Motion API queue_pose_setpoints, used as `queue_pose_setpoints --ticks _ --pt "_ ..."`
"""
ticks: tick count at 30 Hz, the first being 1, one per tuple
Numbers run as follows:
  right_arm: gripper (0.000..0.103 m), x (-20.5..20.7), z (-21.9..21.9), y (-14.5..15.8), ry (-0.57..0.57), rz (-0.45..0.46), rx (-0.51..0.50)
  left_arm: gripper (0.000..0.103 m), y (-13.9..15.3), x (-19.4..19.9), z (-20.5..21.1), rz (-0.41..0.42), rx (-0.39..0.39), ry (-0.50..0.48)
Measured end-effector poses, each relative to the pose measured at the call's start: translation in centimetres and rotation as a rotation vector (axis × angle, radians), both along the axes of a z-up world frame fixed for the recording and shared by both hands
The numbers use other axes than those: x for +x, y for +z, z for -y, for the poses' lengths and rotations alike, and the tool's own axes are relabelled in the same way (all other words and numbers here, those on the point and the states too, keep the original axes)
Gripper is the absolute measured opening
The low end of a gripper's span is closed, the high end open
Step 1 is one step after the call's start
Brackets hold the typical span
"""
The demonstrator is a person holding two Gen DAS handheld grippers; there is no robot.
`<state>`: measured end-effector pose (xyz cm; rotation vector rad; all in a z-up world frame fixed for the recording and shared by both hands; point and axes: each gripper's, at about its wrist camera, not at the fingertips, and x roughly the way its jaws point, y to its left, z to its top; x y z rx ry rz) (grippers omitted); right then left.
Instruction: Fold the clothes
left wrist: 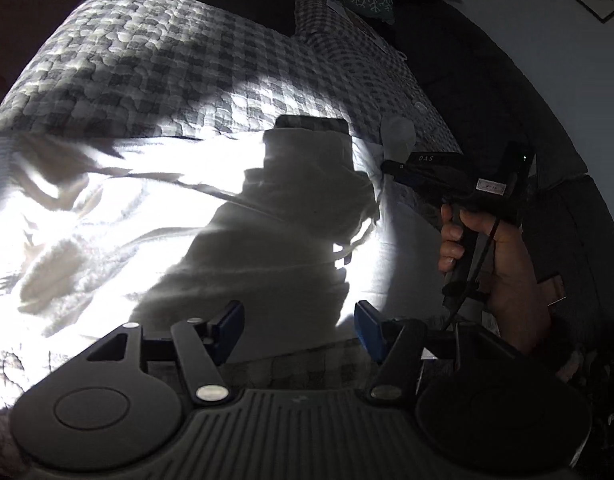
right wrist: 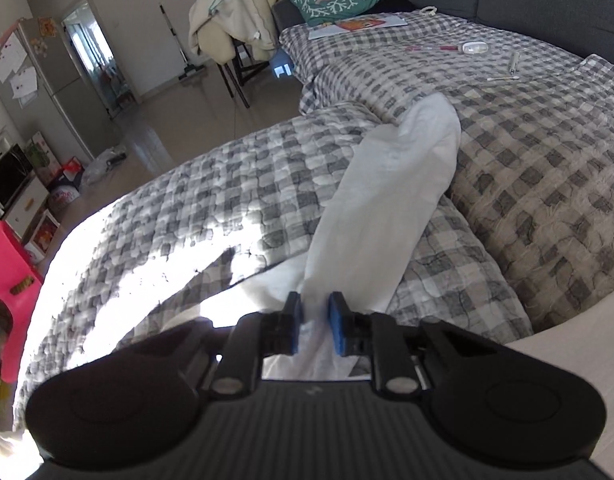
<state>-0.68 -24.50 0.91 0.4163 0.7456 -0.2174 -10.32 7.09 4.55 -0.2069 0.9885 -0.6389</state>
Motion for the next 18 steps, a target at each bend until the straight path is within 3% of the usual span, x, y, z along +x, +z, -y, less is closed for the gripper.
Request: queue_pose_setpoints --ticks 2,7,12,15,18 --pt "0.007 -0.8 0.8 0.5 -0.014 0.021 0.032 0.061 0.4 -1.1 1.9 0.172 0.102 -0.095" --pt "0.004 -3.5 2.7 1.8 -0.038 0.078 0.052 0.054 -0.4 -1.4 6.1 0.380 0.205 -0.237" --pt "0.004 -5.8 5.4 1.1 -0.080 0.037 0.113 0.046 -1.7 -0.4 9.1 0.419 0.253 -0.329" --pt "0.004 -6.2 6.3 -0.2 -0.100 -0.050 0.105 0.045 -2.0 0.5 9.9 0.422 0.280 -0.322" --pt "0.004 -7.1 7.1 -0.7 -0.108 -0.079 0.115 0.045 -1.6 1.2 9.6 0.438 0.271 -0.317"
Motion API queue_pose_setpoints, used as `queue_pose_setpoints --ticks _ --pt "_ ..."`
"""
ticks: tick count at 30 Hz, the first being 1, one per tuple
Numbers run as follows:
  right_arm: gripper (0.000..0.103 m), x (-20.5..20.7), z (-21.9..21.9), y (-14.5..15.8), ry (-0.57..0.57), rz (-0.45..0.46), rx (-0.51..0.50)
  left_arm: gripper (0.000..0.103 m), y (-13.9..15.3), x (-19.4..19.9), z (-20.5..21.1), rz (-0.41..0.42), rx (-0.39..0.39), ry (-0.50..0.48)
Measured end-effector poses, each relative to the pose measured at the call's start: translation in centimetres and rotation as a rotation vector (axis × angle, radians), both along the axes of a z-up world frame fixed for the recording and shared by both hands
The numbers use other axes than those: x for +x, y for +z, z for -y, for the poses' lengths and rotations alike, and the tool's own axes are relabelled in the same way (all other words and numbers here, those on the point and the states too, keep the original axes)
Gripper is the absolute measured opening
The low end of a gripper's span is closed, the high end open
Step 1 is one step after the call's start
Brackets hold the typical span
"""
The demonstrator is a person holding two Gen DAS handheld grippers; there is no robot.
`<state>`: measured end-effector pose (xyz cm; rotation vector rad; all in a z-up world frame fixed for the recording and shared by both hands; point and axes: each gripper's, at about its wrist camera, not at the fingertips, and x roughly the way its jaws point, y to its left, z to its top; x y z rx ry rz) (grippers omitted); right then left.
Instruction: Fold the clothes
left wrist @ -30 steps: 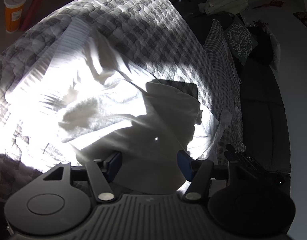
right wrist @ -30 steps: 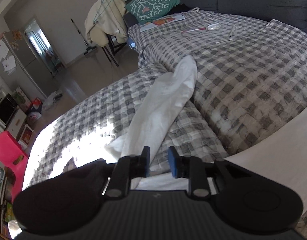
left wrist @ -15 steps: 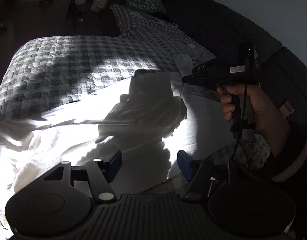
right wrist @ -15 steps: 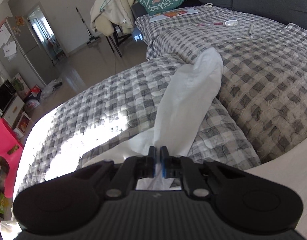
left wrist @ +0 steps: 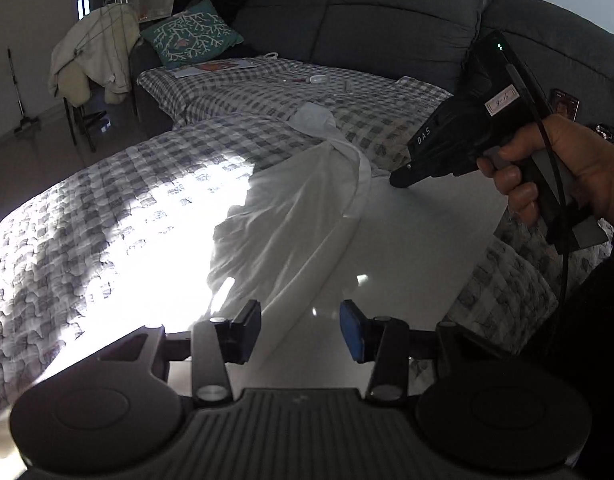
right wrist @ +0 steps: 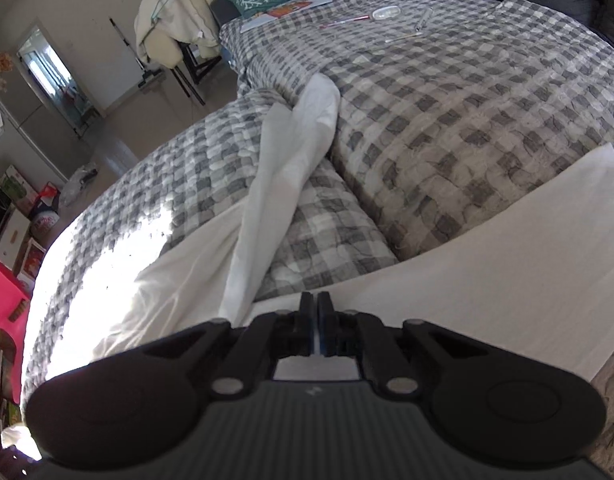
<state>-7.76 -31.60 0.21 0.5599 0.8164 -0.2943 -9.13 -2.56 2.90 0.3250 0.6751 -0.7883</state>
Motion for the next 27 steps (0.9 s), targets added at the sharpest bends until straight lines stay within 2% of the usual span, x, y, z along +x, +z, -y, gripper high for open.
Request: queue_pose_setpoints --ticks 3,4,5,9,12,13,15,16,17,20,23,27 --pt "0.017 -0.6 0.8 0.4 -0.021 0.038 0.018 0.045 0.0 0.8 -0.3 -0.008 0.009 0.010" --pt "0.029 -0.6 1.0 0.6 -0.024 0.058 0.026 0.045 -0.1 1.2 -0.5 -0.019 0.017 0.017" --pt "0.035 -0.5 1.2 0.9 -0.025 0.089 0.039 0.045 -0.2 1.4 -0.5 -0.028 0.021 0.020" --pt "0.037 1.2 0.5 1.8 0.005 0.166 0.027 0.044 -0.1 1.4 -1.0 -0.060 0.023 0.028" --pt "0.038 3.0 -0.9 1.6 0.032 0.163 0.002 0.043 0.0 1.1 -1.7 -0.077 0.028 0.023" --pt "0.038 3.5 -1.2 1.3 0.037 0.157 -0.001 0.041 0.0 0.9 -2.0 -0.081 0.029 0.021" --pt "0.028 4.7 -1.9 0.7 0.040 0.126 -0.030 0.036 0.0 0.6 -2.3 -0.084 0.031 0.018" --pt "0.005 4.9 -2.0 0.5 0.029 0.112 -0.045 0.025 0.0 0.6 -2.5 -0.086 0.033 0.020" --pt "0.005 4.9 -1.9 0.5 0.007 0.101 -0.051 0.013 0.0 0.6 -2.7 -0.088 0.035 0.022" --pt "0.004 3.8 -1.2 1.8 -0.037 0.159 -0.020 0.002 0.0 0.6 -3.3 -0.077 0.038 0.034" --pt "0.004 1.8 -1.2 4.4 -0.048 0.259 -0.029 0.000 0.6 0.1 -4.0 -0.048 0.017 0.040" --pt "0.004 -0.4 -1.4 6.2 -0.042 0.306 -0.049 0.000 2.1 -1.1 -5.1 -0.003 -0.027 0.022"
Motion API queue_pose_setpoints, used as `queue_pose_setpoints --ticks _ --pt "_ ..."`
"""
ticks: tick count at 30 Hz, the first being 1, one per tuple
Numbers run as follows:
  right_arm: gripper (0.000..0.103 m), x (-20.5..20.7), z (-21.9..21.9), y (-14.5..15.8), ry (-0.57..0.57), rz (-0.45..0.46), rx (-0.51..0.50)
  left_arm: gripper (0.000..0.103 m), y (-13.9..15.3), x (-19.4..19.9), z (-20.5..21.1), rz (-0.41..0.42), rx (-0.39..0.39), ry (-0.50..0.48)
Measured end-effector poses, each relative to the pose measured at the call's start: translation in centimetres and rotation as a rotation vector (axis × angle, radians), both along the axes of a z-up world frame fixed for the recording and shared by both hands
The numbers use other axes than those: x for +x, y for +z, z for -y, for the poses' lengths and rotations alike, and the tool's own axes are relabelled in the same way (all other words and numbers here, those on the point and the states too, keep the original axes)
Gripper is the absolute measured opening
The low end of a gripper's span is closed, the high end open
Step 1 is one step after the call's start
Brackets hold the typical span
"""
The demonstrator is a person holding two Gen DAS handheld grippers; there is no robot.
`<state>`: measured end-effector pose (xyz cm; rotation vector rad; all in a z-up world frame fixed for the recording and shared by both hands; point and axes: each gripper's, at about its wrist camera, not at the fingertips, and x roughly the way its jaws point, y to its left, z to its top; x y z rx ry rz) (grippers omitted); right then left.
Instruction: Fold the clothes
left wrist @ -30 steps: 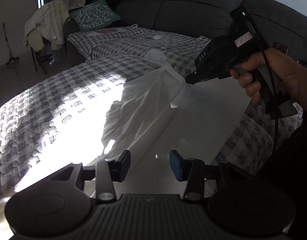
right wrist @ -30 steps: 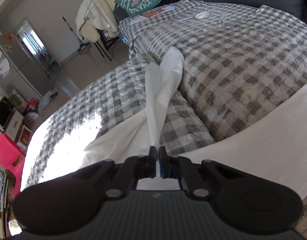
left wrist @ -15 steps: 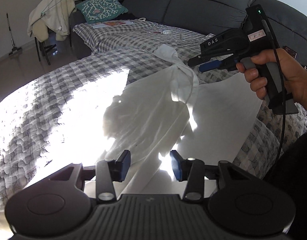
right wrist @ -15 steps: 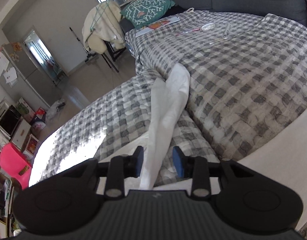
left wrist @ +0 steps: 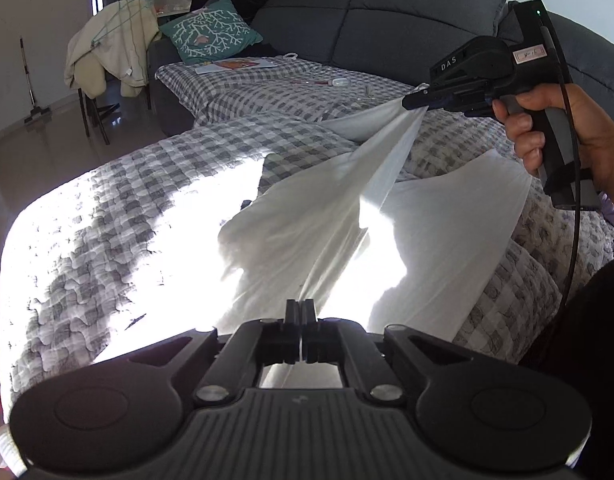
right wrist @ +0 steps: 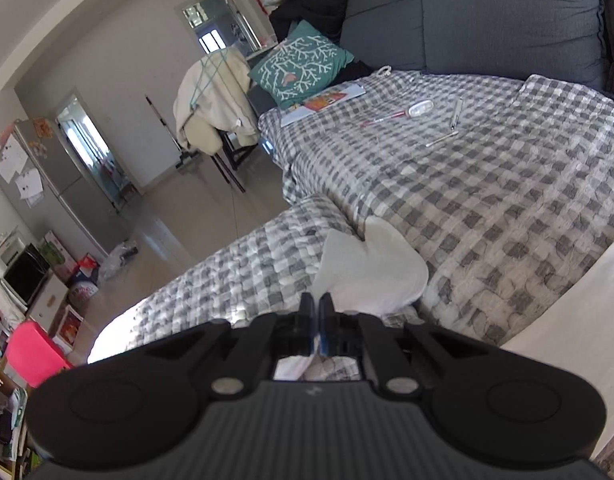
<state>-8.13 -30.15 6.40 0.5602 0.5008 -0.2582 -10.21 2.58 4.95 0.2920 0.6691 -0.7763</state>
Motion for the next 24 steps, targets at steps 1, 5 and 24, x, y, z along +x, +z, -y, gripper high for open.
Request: queue_pose_setpoints --ticks 1,5,24 --pt "0.004 -0.6 0.0 0.3 0.000 0.003 -0.006 0.000 0.4 -0.5 -0.3 0.012 -0.014 -0.010" --pt "0.004 -3.2 0.4 0.7 0.012 -0.008 -0.022 0.000 1.6 -1.9 -0.9 0.045 -0.055 -0.061" --pt "0.036 -6.7 -0.7 -1.9 0.021 -0.277 -0.265 0.011 -3.2 -3.6 1.1 -0.114 0.091 -0.209"
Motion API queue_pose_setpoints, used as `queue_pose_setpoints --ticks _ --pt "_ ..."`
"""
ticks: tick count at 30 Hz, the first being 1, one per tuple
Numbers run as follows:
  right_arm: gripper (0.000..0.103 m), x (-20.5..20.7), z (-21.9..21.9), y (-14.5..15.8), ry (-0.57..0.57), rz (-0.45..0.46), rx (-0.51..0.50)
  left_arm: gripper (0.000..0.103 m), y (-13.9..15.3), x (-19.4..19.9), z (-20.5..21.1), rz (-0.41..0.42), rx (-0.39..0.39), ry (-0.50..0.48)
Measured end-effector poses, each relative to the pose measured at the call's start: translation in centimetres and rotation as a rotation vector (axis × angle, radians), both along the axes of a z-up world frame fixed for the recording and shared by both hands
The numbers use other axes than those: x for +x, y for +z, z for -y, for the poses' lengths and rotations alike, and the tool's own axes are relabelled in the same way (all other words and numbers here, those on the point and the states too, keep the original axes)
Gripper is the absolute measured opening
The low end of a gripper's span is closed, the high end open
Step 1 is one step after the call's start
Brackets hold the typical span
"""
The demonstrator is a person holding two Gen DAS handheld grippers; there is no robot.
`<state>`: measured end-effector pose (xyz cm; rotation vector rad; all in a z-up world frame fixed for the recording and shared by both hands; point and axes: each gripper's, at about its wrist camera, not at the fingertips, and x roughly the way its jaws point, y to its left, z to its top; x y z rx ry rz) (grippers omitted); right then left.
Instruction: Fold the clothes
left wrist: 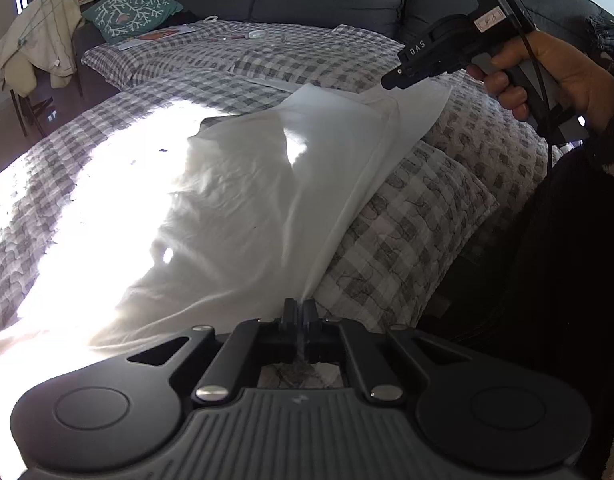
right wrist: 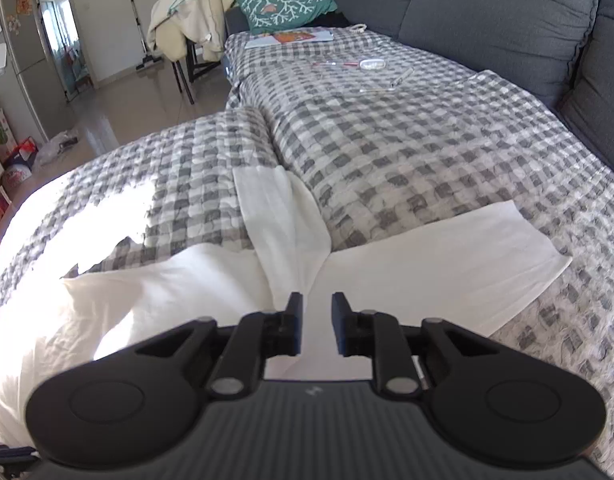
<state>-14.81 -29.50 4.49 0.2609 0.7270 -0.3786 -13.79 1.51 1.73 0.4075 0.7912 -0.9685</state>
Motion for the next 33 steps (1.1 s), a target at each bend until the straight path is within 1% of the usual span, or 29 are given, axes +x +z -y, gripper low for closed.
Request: queue_pose_setpoints --ticks 1,2,3,5,6,8,9,11,13,15,17,22,24,26,29,31,33 --pt "0.037 -0.1 -0.1 0.4 -0.001 0.031 -0.007 0.025 0.3 0.1 -0.4 -0.012 -0.019 0.002" --pt "0.037 -0.1 -0.3 0.8 0.013 0.065 -0.001 0.042 0.7 0.2 -0.8 -0.018 -0.042 0.007" --pt "0.037 0.0 -0.5 1.2 0.041 0.101 0.017 0.047 1.2 0.4 -1.5 -0.018 -0.072 0.023" --pt "0.036 0.9 -1.1 1.5 0.147 0.163 0.108 0.049 2.4 1.1 -2.8 -0.020 -0.139 0.067" --pt "0.036 1.6 -1.5 1.3 0.205 0.170 0.172 0.049 2.9 1.6 -3.3 -0.023 -0.165 0.102" --pt "0.031 3.1 -2.4 1.0 0.321 0.182 0.300 0.049 3.3 2.6 -4.3 -0.023 -0.192 0.190" --pt "0.030 3.9 -2.9 0.9 0.373 0.183 0.353 0.049 3.2 3.2 -4.5 -0.028 -0.193 0.230" --pt "0.027 5.6 -4.4 0.4 0.455 0.166 0.420 0.048 2.7 4.3 -4.6 -0.057 -0.175 0.292" --pt "0.025 7.4 -6.1 -0.1 0.530 0.143 0.480 0.046 2.2 4.9 -4.2 -0.083 -0.139 0.296" --pt "0.025 9.5 -8.0 -0.5 0.594 0.124 0.527 0.045 2.1 5.0 -4.1 -0.077 -0.100 0.287" --pt "0.025 11.1 -9.5 -0.9 0.631 0.103 0.550 0.045 1.9 5.0 -4.5 -0.071 -0.086 0.287" --pt "0.025 13.6 -11.4 -2.4 0.651 0.027 0.559 0.045 1.3 5.1 -6.0 -0.092 -0.070 0.314" --pt "0.025 14.2 -11.8 -2.8 0.655 0.007 0.550 0.045 1.7 4.9 -6.9 -0.083 -0.080 0.325" --pt "0.025 14.6 -11.9 -3.1 0.647 -0.006 0.529 0.047 2.6 4.9 -8.3 -0.062 -0.105 0.359" --pt "0.025 14.9 -11.9 -3.4 0.653 -0.026 0.513 0.056 4.4 4.9 -11.5 -0.009 -0.157 0.458" --pt "0.025 15.0 -11.9 -3.6 0.671 -0.036 0.517 0.057 5.0 5.4 -13.8 0.008 -0.171 0.562" --pt "0.025 15.2 -12.1 -3.9 0.684 -0.046 0.518 0.057 5.1 6.1 -15.9 -0.004 -0.169 0.664"
